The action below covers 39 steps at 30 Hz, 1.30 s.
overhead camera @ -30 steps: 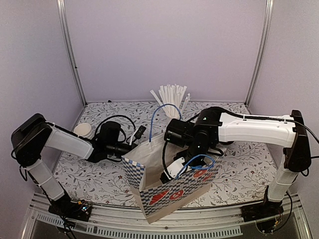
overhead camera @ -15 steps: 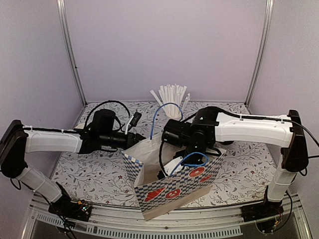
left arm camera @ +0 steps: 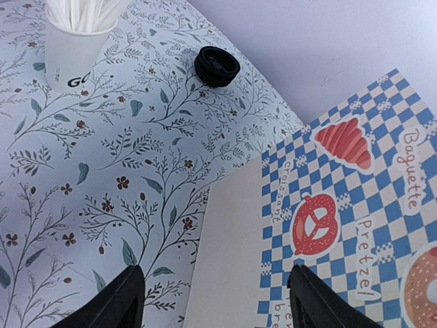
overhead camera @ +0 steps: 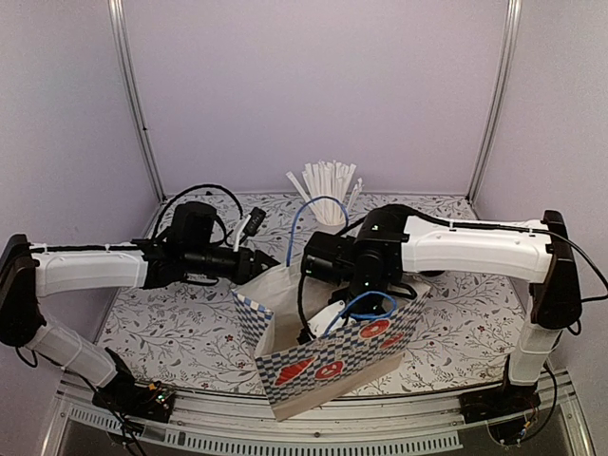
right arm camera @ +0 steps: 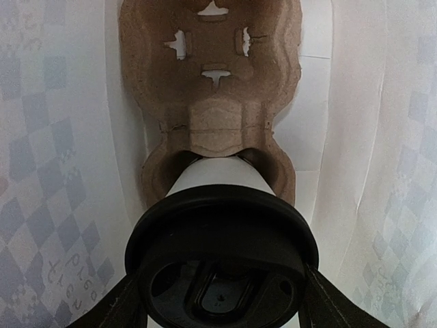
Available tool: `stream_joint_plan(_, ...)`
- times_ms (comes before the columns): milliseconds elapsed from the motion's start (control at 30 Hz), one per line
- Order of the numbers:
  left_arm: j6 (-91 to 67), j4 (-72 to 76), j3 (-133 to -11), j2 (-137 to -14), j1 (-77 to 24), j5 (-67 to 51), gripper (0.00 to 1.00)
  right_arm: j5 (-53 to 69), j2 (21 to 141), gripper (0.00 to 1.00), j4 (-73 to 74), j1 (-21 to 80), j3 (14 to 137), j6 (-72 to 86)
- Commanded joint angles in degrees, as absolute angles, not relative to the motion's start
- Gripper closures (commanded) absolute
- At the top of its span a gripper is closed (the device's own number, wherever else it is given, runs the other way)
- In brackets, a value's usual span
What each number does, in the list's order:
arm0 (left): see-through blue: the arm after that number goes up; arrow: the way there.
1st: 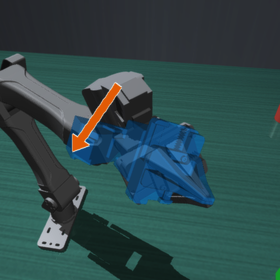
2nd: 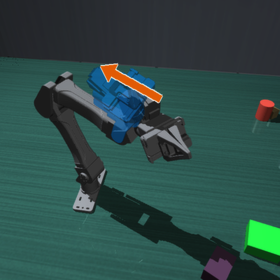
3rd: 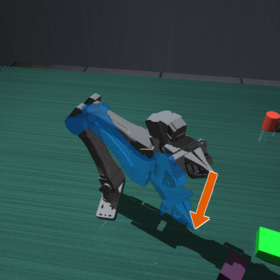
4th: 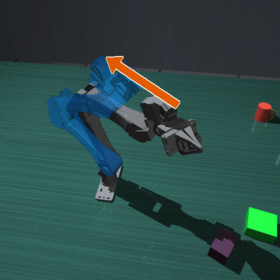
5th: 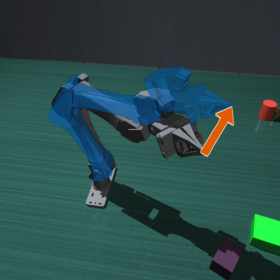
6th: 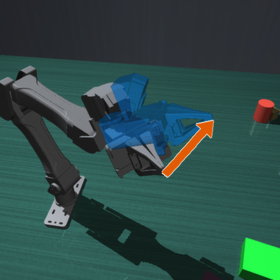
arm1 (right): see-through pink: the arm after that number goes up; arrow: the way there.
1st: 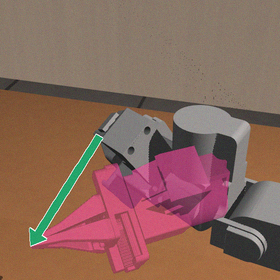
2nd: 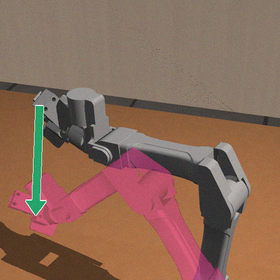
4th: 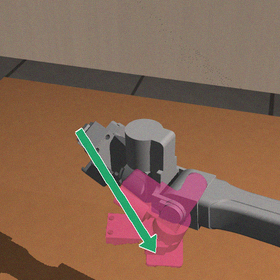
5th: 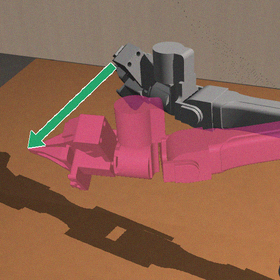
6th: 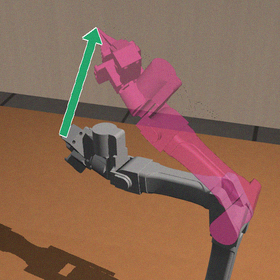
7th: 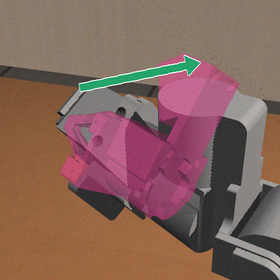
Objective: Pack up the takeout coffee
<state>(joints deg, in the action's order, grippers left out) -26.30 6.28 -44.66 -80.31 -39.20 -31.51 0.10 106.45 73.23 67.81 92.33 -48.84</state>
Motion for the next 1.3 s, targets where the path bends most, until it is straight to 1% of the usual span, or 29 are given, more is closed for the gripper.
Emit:
stream_joint_plan(0, -25.23, 4.59, -46.46, -77.28, -38.54, -29.53, 0.25, -5.42, 113.41, 0.71, 73.16, 67.69, 88.38, -46.85)
stream_joint_plan(400, -24.17, 2.04, -48.55, -76.18, -38.41, -28.31, 0.25, -6.81, 112.24, 0.71, 71.35, 65.87, 89.58, -42.94)
stream_joint_plan(533, -24.54, 1.94, -48.63, -75.82, -38.44, -28.51, 0.25, -5.92, 112.17, 0.71, 71.22, 63.42, 89.91, -43.23)
stream_joint_plan(767, -24.58, 0.92, -48.16, -73.72, -38.43, -27.42, 0.25, -9.26, 112.34, 0.71, 70.4, 61.4, 90.67, -42.98)
stream_joint_plan(833, -24.36, 0.39, -48.25, -73.0, -38.41, -26.71, 0.25, -9.29, 112.16, 0.69, 70.4, 61.35, 90.83, -43.34)
stream_joint_plan(967, -24.46, 0.18, -48.38, -72.43, -38.45, -26.36, 0.25, -8.61, 111.97, 0.6, 71.13, 61.43, 93.29, -44.13)
stream_joint_plan(1067, -24.58, 0.18, -48.43, -72.25, -38.45, -26.41, 0.25, -6.95, 110.46, 0.46, 71.32, 61.44, 96.63, -45.93)
stream_joint_plan(1200, -24.14, -2.28, -48.51, -71.83, -38.41, -25.88, 0.25, -4.95, 108.21, 0.31, 73.53, 61.44, 100.9, -47.0)
stream_joint_plan(1233, -24.01, -2.62, -48.64, -71.68, -38.41, -25.79, 0.25, -4.67, 107.84, 0.25, 74.31, 61.44, 101.5, -47.02)
stream_joint_plan(1267, -23.85, -2.91, -48.73, -71.56, -38.44, -25.63, 0.25, -4.38, 107.64, 0.2, 74.92, 61.44, 101.79, -47.02)
